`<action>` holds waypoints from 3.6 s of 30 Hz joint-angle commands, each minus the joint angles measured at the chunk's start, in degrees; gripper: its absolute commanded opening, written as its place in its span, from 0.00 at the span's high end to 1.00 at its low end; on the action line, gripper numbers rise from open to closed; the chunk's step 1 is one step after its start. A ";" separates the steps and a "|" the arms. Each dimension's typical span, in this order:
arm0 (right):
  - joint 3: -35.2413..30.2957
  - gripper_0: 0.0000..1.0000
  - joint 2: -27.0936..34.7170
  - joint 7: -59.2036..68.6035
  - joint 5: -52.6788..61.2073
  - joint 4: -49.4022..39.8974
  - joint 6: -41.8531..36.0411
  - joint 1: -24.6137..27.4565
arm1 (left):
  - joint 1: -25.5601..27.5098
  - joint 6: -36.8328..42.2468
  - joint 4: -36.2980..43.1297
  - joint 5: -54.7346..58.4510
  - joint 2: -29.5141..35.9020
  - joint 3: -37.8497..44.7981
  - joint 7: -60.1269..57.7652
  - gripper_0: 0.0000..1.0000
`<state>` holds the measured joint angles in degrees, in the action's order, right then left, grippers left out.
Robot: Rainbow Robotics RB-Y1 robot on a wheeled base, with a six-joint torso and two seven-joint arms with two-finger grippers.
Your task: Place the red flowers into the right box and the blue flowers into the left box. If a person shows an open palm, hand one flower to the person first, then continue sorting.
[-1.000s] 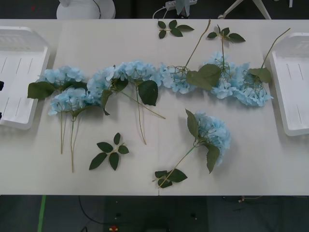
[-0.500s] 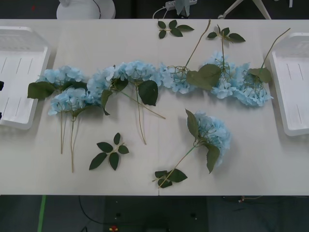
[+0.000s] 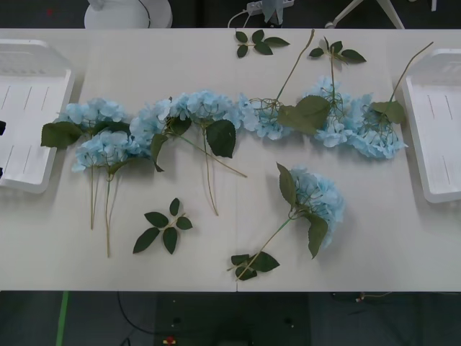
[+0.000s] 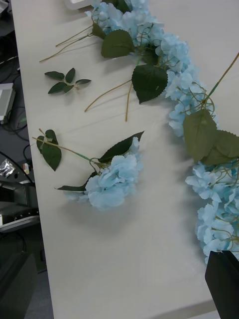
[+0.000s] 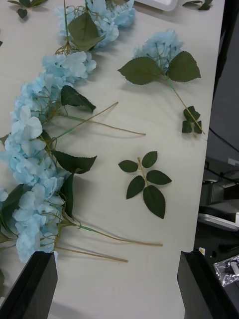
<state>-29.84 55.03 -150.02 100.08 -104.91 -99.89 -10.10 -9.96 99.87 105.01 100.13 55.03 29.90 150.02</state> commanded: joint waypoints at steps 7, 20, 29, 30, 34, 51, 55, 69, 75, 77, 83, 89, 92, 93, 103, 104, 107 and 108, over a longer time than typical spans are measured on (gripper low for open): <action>-0.16 0.00 -0.03 0.02 -0.08 -0.09 -0.11 0.10 | -0.04 0.13 -0.01 -0.13 -0.03 0.10 -0.02 0.29; -0.16 0.00 -0.03 0.02 -0.08 -0.09 -0.11 0.10 | -0.04 0.13 -0.01 -0.13 -0.03 0.10 -0.02 0.29; -0.16 0.00 -0.03 0.02 -0.08 -0.09 -0.11 0.10 | -0.04 0.13 -0.01 -0.13 -0.03 0.10 -0.02 0.29; -0.16 0.00 -0.03 0.02 -0.08 -0.09 -0.11 0.10 | -0.04 0.13 -0.01 -0.13 -0.03 0.10 -0.02 0.29; -0.16 0.00 -0.03 0.02 -0.08 -0.09 -0.11 0.10 | -0.04 0.13 -0.01 -0.13 -0.03 0.10 -0.02 0.29; -0.16 0.00 -0.03 0.02 -0.08 -0.09 -0.11 0.10 | -0.04 0.13 -0.01 -0.13 -0.03 0.10 -0.02 0.00; -0.16 0.00 -0.03 0.02 -0.08 -0.09 -0.11 0.10 | -0.04 0.13 -0.01 -0.13 -0.03 0.10 -0.02 0.00; -0.16 0.00 -0.03 0.02 -0.08 -0.09 -0.11 0.10 | -0.04 0.13 -0.01 -0.13 -0.03 0.10 -0.02 0.00; -0.16 0.00 -0.03 0.02 -0.08 -0.09 -0.11 0.10 | -0.04 0.13 -0.01 -0.13 -0.03 0.10 -0.02 0.00; -0.16 0.00 -0.03 0.02 -0.08 -0.09 -0.11 0.10 | -0.04 0.13 -0.01 -0.13 -0.03 0.10 -0.02 0.00; -0.16 0.00 -0.03 0.02 -0.08 -0.09 -0.11 0.10 | -0.04 0.13 -0.01 -0.13 -0.03 0.10 -0.02 0.00; -0.16 0.00 -0.03 0.02 -0.08 -0.09 -0.11 0.10 | -0.04 0.13 -0.01 -0.13 -0.03 0.10 -0.02 0.00; -0.16 0.00 -0.03 0.02 -0.08 -0.09 -0.11 0.10 | -0.04 0.13 -0.01 -0.13 -0.03 0.10 -0.02 0.00; -0.16 0.00 -0.03 0.02 -0.08 -0.09 -0.11 0.10 | -0.04 0.13 -0.01 -0.13 -0.03 0.10 -0.02 0.00; -0.16 0.00 -0.03 0.02 -0.08 -0.09 -0.11 0.10 | -0.04 0.13 -0.01 -0.13 -0.03 0.10 -0.02 0.00; -0.16 0.00 -0.03 0.02 -0.08 -0.09 -0.11 0.10 | -0.04 0.13 -0.01 -0.13 -0.03 0.10 -0.02 0.00; -0.16 0.00 -0.03 0.02 -0.08 -0.09 -0.11 0.10 | -0.04 0.13 -0.01 -0.13 -0.03 0.10 -0.02 0.00; -0.16 0.00 -0.03 0.02 -0.08 -0.09 -0.11 0.10 | -0.04 0.13 -0.01 -0.13 -0.03 0.10 -0.02 0.00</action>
<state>-29.84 55.03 -150.02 100.08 -104.91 -99.89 -10.10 -9.96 99.87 105.01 100.13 55.03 29.90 150.02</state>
